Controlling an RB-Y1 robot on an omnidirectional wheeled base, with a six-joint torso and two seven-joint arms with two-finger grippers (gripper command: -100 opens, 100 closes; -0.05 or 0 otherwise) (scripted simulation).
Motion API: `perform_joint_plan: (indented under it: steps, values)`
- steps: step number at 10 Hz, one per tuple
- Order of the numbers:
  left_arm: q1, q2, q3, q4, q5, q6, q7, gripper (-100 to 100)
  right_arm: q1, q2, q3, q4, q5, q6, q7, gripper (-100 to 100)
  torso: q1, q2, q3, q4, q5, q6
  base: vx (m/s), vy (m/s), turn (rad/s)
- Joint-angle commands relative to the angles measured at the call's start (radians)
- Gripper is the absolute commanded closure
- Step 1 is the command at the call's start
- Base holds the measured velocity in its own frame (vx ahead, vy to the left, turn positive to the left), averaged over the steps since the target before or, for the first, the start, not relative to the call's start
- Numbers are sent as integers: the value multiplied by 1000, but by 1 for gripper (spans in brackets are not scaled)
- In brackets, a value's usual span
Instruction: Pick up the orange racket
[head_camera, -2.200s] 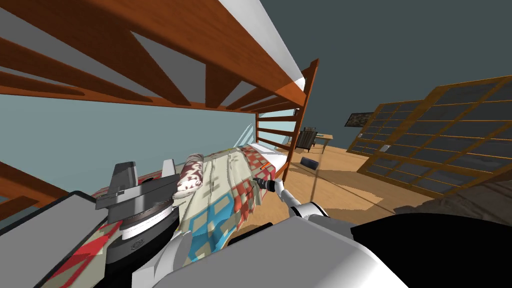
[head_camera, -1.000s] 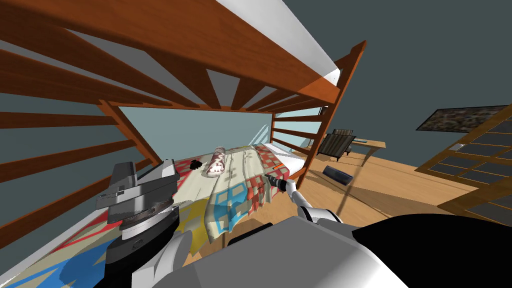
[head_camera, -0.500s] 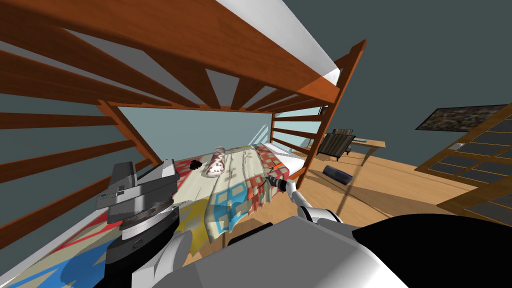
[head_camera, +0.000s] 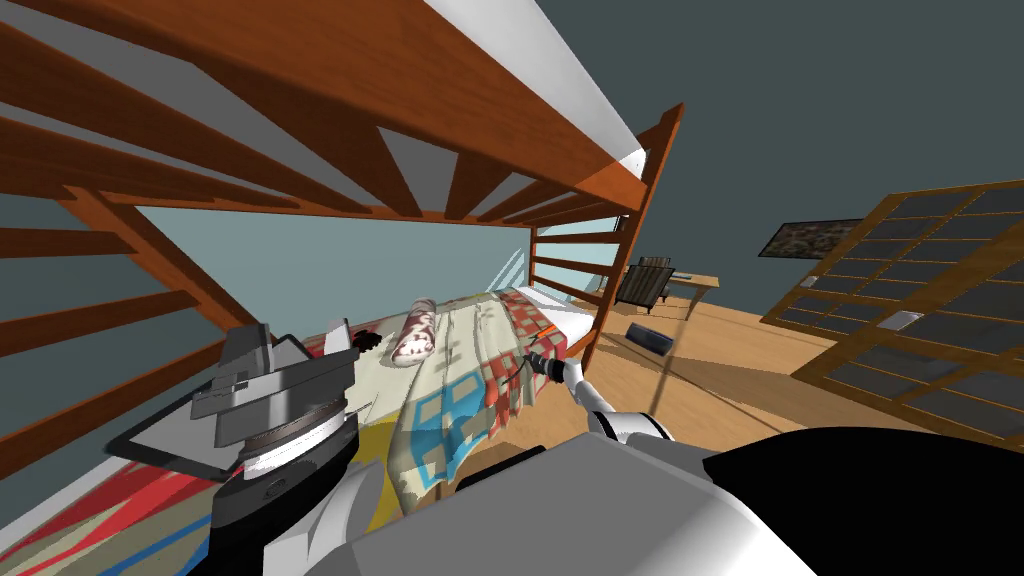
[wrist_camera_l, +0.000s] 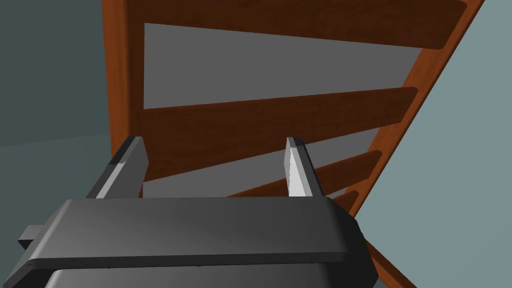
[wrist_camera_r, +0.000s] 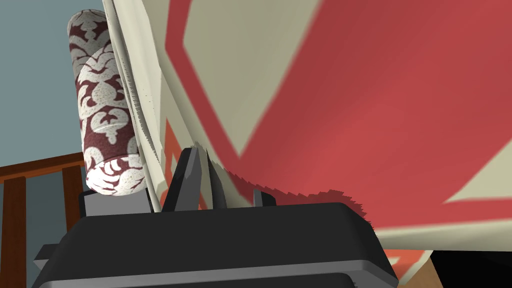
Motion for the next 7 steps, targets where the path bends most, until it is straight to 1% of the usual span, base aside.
perform_joint_plan:
  steps: [1,2,3,4,5,6,7]
  values:
    - [0,0,0,0,0,0,0,0,-19,4,20,28,-9,1,16,100,0,0,0,0,0,0,38,-19,-207]
    - [0,0,0,0,0,0,0,0,-41,24,66,48,-15,-1,24,100,0,0,0,0,0,-1,40,-28,-376]
    - [0,0,0,0,0,0,0,0,-41,24,68,48,-15,-1,24,100,0,-1,-1,0,0,0,37,-10,-198]
    - [0,0,0,0,0,0,0,0,-64,45,110,68,-22,-3,31,100,0,0,0,0,1,0,47,-22,-396]
    - [0,0,0,0,0,0,0,0,-86,65,142,87,-28,-5,39,100,-1,0,0,0,2,1,57,-26,-465]
    - [0,0,0,0,0,0,0,0,-75,65,164,20,-28,-5,13,100,0,0,1,1,2,0,40,-11,-227]
    - [0,0,0,0,0,0,0,0,-86,65,164,11,-28,-5,3,100,1,1,2,3,2,0,23,-3,-33]
